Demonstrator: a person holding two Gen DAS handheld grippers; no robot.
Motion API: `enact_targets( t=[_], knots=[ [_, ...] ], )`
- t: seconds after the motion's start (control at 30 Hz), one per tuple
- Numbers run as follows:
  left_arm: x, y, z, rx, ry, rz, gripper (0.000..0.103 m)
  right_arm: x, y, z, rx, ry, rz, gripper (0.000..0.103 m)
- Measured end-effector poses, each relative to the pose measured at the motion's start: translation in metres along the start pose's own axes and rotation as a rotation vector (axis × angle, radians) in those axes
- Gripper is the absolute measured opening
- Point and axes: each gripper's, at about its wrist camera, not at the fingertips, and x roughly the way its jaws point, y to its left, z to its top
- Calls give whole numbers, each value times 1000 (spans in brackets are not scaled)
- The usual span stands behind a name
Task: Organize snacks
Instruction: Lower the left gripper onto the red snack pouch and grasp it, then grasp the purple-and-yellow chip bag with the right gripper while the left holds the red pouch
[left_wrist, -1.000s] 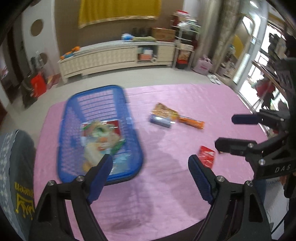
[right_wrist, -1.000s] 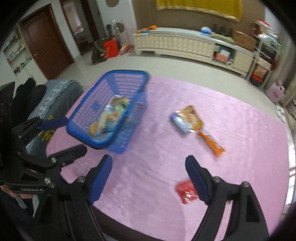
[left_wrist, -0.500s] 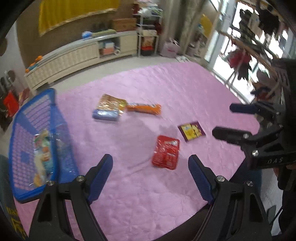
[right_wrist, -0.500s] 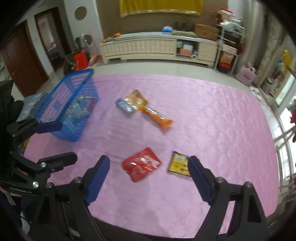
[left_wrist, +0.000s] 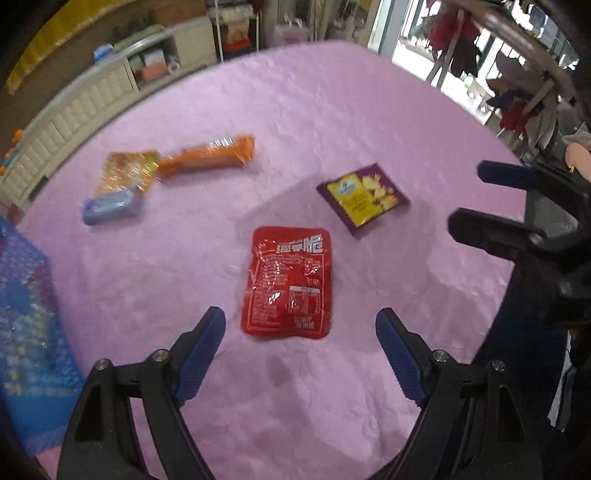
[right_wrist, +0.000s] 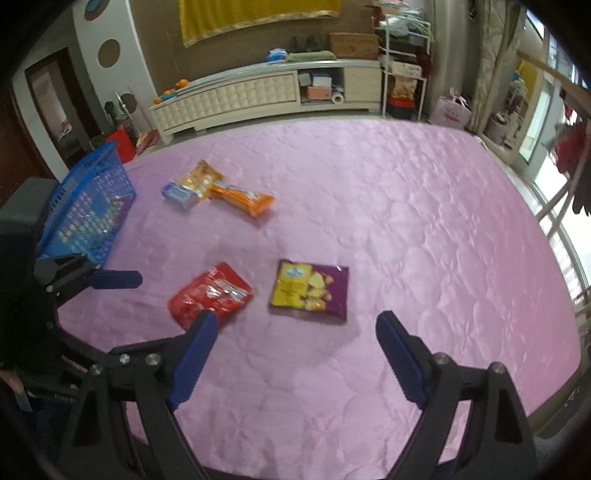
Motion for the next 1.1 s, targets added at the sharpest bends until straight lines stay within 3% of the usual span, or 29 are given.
enact_targets(
  t=[0.1, 0.17, 0.37, 0.5, 0.57, 0.67, 0.73, 1.1],
  knots=[
    [26, 1, 10, 19, 75, -24, 82, 12, -17, -9, 68, 2, -27, 90],
    [38, -1, 16, 49, 95, -3, 82, 17, -28, -15, 119, 10, -15, 90],
    [54, 5, 29, 29, 105, 40, 82, 15, -42, -23, 162, 9, -17, 90],
    [49, 7, 32, 16, 87, 53, 56, 11, -47, -30, 191, 6, -21, 90],
    [47, 5, 28, 37, 100, 54, 54, 11, -47, -33, 207, -8, -54, 90],
    [42, 3, 21, 19, 86, 46, 43, 12, -53, -40, 249, -7, -71, 90],
    [37, 5, 13, -15, 67, 44, 27, 12, -55, -40, 250, 2, -64, 90],
    [4, 17, -23, -135, -61, 13, 24, 18, -28, -15, 130, 49, -42, 90]
  ],
)
